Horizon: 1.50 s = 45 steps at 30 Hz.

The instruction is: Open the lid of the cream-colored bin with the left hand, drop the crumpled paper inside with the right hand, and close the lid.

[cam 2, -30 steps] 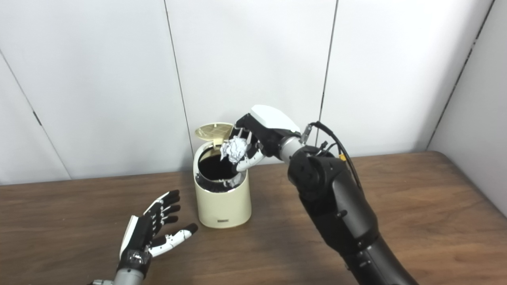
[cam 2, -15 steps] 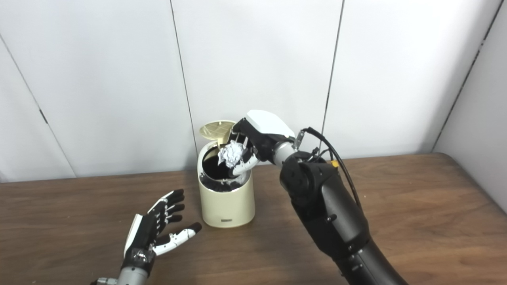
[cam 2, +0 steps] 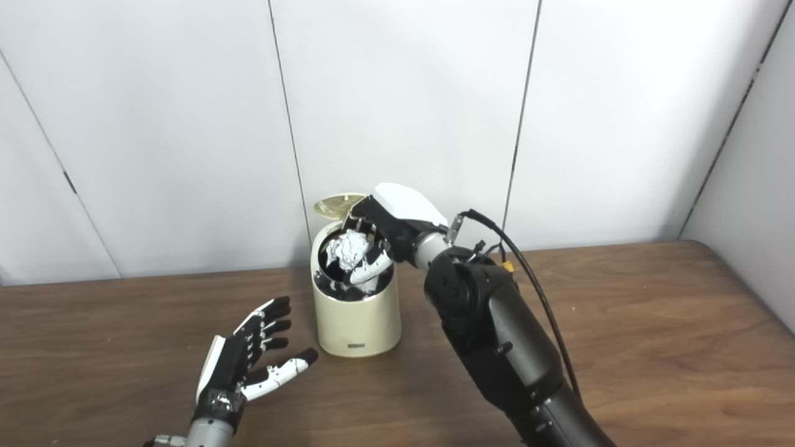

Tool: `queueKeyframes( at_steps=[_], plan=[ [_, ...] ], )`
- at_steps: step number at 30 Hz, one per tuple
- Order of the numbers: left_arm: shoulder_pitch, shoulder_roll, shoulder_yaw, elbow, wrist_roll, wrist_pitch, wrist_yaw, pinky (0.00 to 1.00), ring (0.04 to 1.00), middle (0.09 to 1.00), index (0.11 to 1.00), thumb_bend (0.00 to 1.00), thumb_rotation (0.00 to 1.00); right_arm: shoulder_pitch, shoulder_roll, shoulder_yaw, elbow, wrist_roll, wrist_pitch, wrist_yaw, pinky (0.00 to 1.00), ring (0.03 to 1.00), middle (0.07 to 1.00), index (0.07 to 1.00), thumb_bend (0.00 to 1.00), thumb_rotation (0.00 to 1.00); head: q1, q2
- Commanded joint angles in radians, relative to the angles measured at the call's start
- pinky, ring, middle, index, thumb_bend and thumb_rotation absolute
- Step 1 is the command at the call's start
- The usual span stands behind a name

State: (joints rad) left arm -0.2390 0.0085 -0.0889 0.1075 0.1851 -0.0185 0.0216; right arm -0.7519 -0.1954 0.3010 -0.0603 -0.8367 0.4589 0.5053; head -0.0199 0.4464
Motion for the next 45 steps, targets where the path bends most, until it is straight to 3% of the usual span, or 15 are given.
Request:
queueKeyframes(
  at_steps=[1,13,17,18,20,25,26,27,28,32,39,45],
  plan=[
    [-0.037,-0.002,-0.002,-0.025,0.008,-0.037,0.011,0.75,0.818,0.857,0.883,0.74,0.17,-0.031,-0.003,-0.002,-0.011,0.005,-0.014,-0.037,0.28,0.374,0.492,0.529,0.51,0.00,0.000,0.001],
    [-0.033,-0.004,-0.003,-0.033,0.003,-0.032,0.007,0.75,0.823,0.858,0.883,0.74,0.17,-0.018,-0.014,0.022,0.002,0.021,-0.040,-0.074,0.32,0.392,0.519,0.496,0.52,0.00,0.002,0.001],
    [-0.033,-0.002,-0.001,-0.027,-0.003,-0.039,0.005,0.76,0.823,0.860,0.885,0.74,0.16,-0.022,-0.025,0.042,0.003,0.000,-0.026,-0.051,0.44,0.437,0.519,0.489,0.52,0.00,-0.001,-0.002],
    [-0.033,-0.002,-0.001,-0.026,-0.003,-0.040,0.005,0.75,0.820,0.860,0.884,0.74,0.16,-0.023,-0.028,0.048,0.003,-0.007,-0.022,-0.048,0.45,0.519,0.587,0.492,0.52,0.08,-0.001,-0.002],
    [-0.032,-0.001,-0.002,-0.027,-0.002,-0.039,0.005,0.75,0.819,0.860,0.884,0.75,0.16,-0.025,-0.037,0.063,0.002,-0.025,-0.025,-0.049,0.47,0.579,0.645,0.494,0.52,0.12,-0.003,-0.001],
    [-0.032,0.001,-0.003,-0.025,0.000,-0.040,0.005,0.74,0.816,0.860,0.884,0.75,0.17,-0.029,-0.047,0.080,-0.003,-0.049,-0.009,-0.029,0.48,0.617,0.725,0.497,0.52,0.13,-0.002,-0.002],
    [-0.032,0.000,-0.003,-0.026,0.000,-0.040,0.004,0.75,0.818,0.860,0.884,0.74,0.17,-0.030,-0.048,0.081,-0.005,-0.054,-0.004,-0.021,0.49,0.622,0.733,0.583,0.68,0.11,-0.002,-0.002],
    [-0.032,0.000,-0.003,-0.027,0.000,-0.039,0.004,0.76,0.820,0.862,0.886,0.74,0.17,-0.031,-0.046,0.080,-0.008,-0.059,0.002,-0.012,0.48,0.621,0.738,0.642,0.78,0.09,-0.002,-0.002],
    [-0.031,0.000,-0.003,-0.029,-0.001,-0.038,0.003,0.76,0.822,0.863,0.886,0.74,0.17,-0.030,-0.044,0.077,-0.011,-0.066,0.006,-0.002,0.47,0.621,0.744,0.665,0.81,0.08,-0.003,-0.002],
    [-0.031,-0.001,-0.003,-0.030,0.001,-0.036,0.004,0.75,0.818,0.863,0.886,0.74,0.16,-0.028,-0.039,0.074,-0.017,-0.082,0.009,0.022,0.45,0.619,0.770,0.733,0.84,0.08,-0.003,-0.001],
    [-0.030,-0.003,-0.002,-0.032,-0.002,-0.032,0.004,0.75,0.818,0.861,0.884,0.74,0.15,-0.024,-0.036,0.077,-0.028,-0.113,0.009,0.059,0.51,0.734,0.890,0.852,0.86,0.09,-0.003,0.000],
    [-0.031,-0.001,-0.004,-0.030,0.002,-0.032,0.004,0.75,0.820,0.864,0.886,0.74,0.17,-0.018,-0.026,0.067,-0.030,-0.118,0.009,0.068,0.47,0.691,0.931,0.886,0.88,0.08,-0.004,0.002]
  ],
)
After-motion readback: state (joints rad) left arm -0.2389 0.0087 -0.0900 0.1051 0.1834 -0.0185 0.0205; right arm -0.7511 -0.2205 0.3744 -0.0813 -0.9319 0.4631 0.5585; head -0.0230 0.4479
